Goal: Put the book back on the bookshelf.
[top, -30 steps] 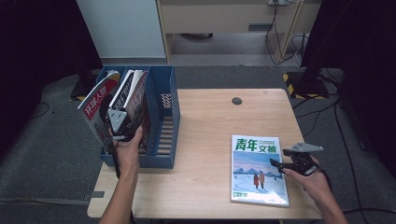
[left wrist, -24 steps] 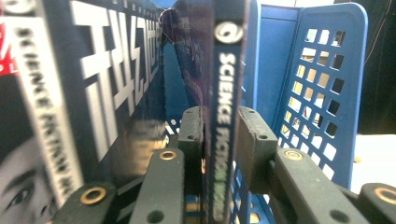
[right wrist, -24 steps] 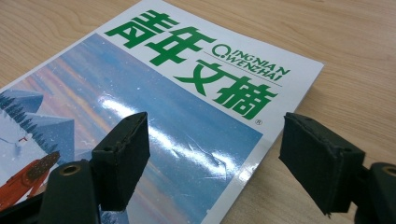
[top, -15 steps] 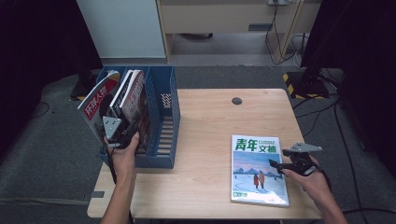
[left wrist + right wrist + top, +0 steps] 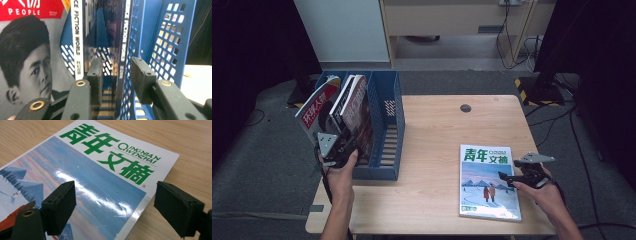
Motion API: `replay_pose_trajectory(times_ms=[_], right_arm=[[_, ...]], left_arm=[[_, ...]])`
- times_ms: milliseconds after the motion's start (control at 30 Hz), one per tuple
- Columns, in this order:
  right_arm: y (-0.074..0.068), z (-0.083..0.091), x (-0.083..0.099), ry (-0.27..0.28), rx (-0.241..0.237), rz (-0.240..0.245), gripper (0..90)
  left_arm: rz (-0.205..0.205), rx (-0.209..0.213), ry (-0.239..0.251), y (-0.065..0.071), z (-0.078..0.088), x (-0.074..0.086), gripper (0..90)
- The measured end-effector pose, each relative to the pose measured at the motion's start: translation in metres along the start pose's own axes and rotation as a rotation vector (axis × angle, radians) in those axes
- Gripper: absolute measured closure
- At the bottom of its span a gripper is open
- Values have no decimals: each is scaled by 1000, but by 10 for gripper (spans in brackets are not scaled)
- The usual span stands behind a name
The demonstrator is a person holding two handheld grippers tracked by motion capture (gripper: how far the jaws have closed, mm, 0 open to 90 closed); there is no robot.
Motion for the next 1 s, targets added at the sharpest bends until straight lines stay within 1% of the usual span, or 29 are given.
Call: replay_pose_trajectory(times_ms=[133,267,367,433,533,600,700,767,800,900,1000], right_arm=[[-2,-1,0,-7,-1,-5,147],[-3,-1,0,-12,2,11,139],[-4,-2,-1,-10,4,12,136],[-4,-2,-1,-9,4,11,133],[-3,-2,0,-11,1,4,130],[-3,-2,0,-14,-1,3,126],[-3,-1,0,-12,-2,4,122],[-2,-1,0,-12,1,9,120],[-3,-2,0,-13,-1,2,119],[-4,-3,0,-16,-2,15,116],[-5,-3,-1,-10,-3,17,111]], left_arm=[[-10,1,-8,0,6,6,604],[-18,0,-14,0,10,12,595],[-23,1,-18,1,11,16,589],[-11,8,-17,2,11,18,584],[-22,9,-30,5,9,22,579],[-9,16,-25,7,9,23,570],[-9,18,-19,8,11,23,564],[5,24,-12,9,14,23,553],[4,25,-9,9,15,23,548],[-10,27,-6,11,21,23,535],[-15,44,-4,15,27,24,517]])
Point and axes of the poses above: each handheld gripper's, and its own axes: z roughly backward along the jaws, x roughly out of its underside, y roughly to its right, the point moved 4 cm from there along -z, roughly forward along the jaws, and after that the axes turned 13 degrees about -y, right-handed, at the moved point
